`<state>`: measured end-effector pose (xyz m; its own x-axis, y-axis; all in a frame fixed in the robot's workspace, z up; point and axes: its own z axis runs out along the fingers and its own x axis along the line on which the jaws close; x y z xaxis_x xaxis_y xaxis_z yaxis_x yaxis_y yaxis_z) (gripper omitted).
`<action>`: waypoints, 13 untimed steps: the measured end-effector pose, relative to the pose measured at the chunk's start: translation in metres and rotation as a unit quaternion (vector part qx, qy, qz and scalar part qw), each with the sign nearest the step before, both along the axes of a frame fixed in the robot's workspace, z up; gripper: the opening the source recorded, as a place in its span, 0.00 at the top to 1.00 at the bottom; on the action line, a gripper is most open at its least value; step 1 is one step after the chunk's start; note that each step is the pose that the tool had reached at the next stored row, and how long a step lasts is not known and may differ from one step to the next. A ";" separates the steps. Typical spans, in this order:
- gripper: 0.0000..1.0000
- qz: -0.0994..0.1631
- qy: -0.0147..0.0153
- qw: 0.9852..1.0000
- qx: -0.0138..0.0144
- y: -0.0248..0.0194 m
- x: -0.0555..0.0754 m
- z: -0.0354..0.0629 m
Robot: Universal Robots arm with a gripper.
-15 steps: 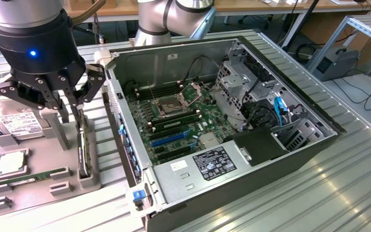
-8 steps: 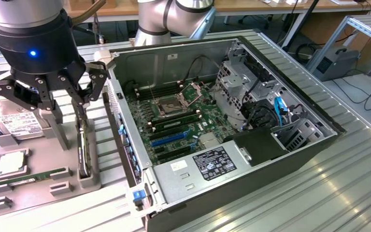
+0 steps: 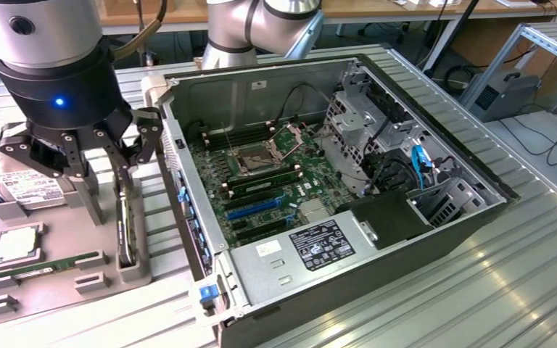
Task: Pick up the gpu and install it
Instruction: 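Pick up the gpu and move the gpu toward the slot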
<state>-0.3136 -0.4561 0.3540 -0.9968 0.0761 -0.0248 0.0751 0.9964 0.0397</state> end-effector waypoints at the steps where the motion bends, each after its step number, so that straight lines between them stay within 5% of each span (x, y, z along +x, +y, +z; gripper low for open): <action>1: 0.58 0.000 0.000 1.000 0.000 0.0000 0.000 -0.0019; 13: 0.58 0.000 0.000 1.000 0.000 0.0000 0.000 -0.0120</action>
